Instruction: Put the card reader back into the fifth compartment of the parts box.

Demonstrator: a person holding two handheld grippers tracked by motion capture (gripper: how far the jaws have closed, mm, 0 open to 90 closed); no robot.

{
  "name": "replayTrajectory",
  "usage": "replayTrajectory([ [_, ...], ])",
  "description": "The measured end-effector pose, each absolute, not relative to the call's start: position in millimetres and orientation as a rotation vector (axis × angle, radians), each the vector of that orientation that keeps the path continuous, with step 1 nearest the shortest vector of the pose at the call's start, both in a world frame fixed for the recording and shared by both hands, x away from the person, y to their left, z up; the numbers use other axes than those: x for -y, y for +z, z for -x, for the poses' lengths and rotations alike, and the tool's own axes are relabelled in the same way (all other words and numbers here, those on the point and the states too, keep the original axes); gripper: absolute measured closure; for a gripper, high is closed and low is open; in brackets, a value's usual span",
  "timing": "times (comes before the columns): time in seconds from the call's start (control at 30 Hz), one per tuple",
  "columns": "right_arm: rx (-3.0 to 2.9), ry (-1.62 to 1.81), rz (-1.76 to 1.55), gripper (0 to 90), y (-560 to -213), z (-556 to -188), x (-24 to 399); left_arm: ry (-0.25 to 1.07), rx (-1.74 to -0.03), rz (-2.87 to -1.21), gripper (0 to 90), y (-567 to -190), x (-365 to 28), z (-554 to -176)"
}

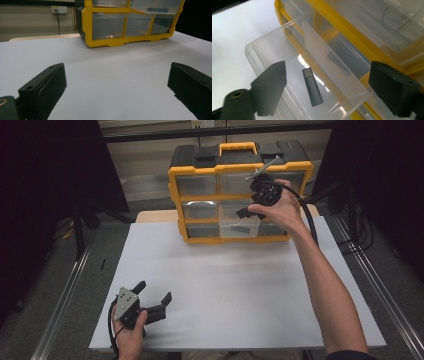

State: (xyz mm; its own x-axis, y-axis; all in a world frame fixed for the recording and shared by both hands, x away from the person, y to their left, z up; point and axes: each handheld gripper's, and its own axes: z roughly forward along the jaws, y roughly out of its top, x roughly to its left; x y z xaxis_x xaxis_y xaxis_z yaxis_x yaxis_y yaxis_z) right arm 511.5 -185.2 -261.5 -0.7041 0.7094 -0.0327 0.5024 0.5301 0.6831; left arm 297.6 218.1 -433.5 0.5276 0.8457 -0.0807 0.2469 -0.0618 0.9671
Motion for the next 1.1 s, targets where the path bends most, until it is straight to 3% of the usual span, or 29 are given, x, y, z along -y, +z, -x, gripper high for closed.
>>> replayTrajectory([
  [0.63, -2.36, 1.088, -1.062, 4.4, -272.6, -499.1, 196.9, 0.636, -0.961, -1.6, 2.1, -434.8, -219.6, -299.1],
  [1.1, -2.196, 1.176, -1.09, 4.5, -279.6, -477.2, 207.2, 0.635, -0.954, -1.604, 2.2, -434.3, -219.2, -295.4],
])
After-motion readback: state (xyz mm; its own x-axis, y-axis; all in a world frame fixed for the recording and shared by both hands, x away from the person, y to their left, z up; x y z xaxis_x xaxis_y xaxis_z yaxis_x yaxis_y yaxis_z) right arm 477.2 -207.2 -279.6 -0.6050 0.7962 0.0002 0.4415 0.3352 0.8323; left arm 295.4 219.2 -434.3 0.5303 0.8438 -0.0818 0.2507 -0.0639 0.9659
